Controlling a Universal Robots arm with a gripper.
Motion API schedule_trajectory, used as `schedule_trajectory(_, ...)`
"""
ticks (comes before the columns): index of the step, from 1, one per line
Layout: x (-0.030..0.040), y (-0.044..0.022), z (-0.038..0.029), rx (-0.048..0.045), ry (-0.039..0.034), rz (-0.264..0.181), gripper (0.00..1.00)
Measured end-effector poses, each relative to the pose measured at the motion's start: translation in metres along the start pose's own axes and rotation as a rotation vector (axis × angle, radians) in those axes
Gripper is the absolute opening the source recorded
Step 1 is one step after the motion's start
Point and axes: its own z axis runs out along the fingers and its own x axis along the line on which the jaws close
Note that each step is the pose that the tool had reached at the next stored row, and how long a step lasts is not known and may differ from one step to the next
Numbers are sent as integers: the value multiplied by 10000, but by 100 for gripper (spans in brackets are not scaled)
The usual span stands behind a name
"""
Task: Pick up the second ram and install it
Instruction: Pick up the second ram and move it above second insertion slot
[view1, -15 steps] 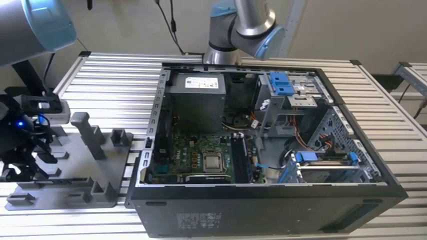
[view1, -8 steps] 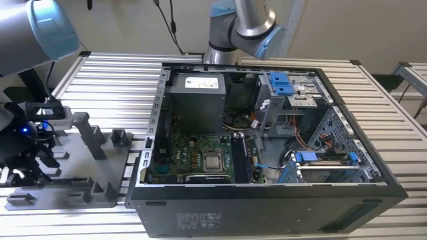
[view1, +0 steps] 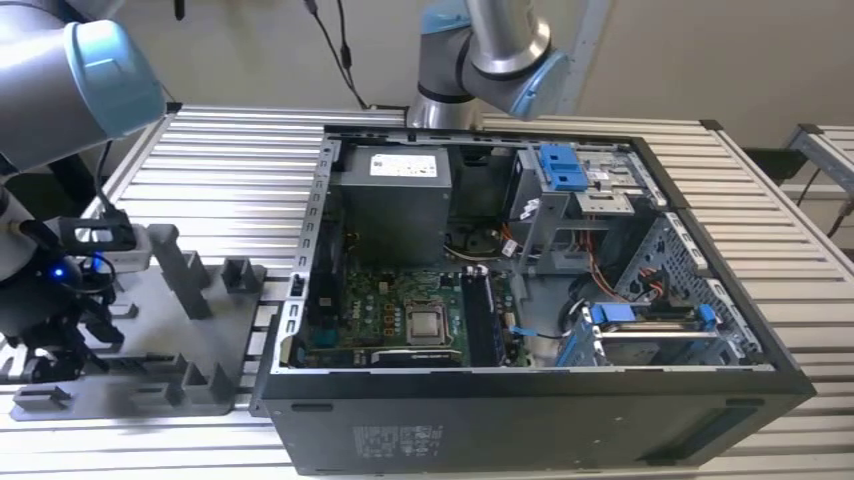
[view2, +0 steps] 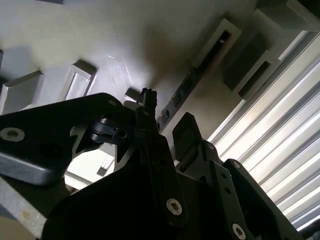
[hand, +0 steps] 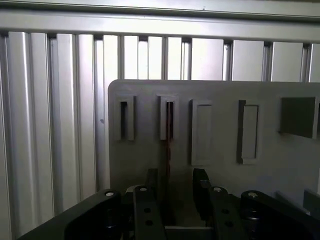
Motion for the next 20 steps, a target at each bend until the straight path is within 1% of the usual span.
schedule_trajectory(3, 7, 0, 4, 2, -2, 2, 42)
schedule_trajectory(5, 16, -1, 21, 4, -2, -1, 42)
schedule_trajectory(16, 20, 0, 23, 2, 4, -2, 42)
schedule_trajectory(17, 20, 0, 23, 2, 4, -2, 40)
schedule_trajectory(19, 20, 0, 23, 2, 5, -3, 40)
schedule_trajectory(20, 20, 0, 23, 2, 4, -3, 33)
